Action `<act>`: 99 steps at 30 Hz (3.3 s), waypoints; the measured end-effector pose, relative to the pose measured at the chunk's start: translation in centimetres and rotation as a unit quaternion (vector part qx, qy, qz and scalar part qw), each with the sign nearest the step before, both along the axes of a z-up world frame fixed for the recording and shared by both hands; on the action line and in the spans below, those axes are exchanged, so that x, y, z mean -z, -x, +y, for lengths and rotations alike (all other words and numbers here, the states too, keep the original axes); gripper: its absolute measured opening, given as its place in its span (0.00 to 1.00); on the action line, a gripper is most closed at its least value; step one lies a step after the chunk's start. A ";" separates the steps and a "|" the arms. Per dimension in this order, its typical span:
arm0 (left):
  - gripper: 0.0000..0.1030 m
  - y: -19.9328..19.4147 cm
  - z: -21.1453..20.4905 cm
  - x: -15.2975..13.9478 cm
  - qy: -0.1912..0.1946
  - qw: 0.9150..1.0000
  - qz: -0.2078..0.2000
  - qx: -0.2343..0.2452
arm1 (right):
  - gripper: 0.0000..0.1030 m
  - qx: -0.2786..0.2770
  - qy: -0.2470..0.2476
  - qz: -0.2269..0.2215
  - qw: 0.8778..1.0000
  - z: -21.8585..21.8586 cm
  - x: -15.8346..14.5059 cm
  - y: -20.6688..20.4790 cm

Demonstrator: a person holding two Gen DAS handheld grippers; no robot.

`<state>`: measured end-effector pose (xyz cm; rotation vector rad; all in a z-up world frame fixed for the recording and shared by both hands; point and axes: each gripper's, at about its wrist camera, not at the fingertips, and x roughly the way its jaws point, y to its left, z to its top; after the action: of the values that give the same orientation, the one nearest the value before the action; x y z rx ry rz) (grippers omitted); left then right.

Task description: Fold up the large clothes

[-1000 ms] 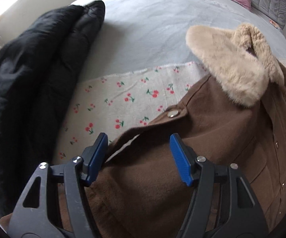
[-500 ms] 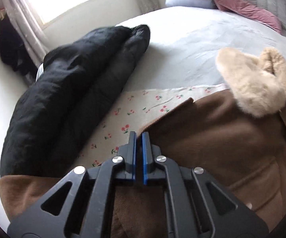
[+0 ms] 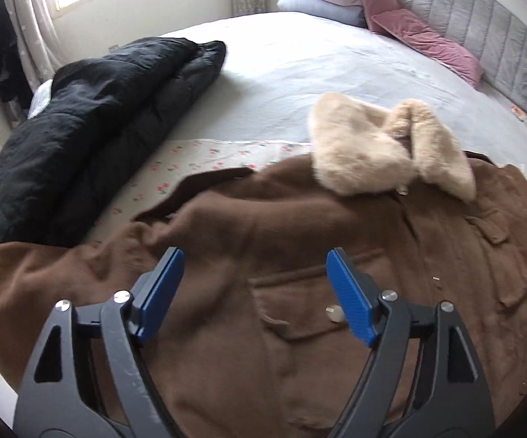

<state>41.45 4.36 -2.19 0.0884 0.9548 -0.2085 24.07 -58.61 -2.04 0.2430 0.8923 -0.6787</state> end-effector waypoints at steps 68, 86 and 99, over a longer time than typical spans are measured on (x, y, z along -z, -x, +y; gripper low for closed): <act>0.09 37.5 10.0 2.3 0.255 0.949 0.174 0.056 | 0.07 -0.326 -0.308 -0.058 0.892 18.3 3.2 32.2; 0.77 37.1 5.8 -2.8 -0.010 0.997 0.029 0.068 | 0.58 -0.334 -0.118 0.030 0.935 24.3 -0.5 27.4; 0.79 30.8 -3.1 6.0 -0.004 0.987 0.047 0.153 | 0.64 -0.391 -0.112 0.099 0.908 35.3 6.7 17.0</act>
<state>10.64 1.28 -8.20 0.2352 1.0336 -0.4946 7.07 -23.33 -8.78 0.0033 1.1602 0.1546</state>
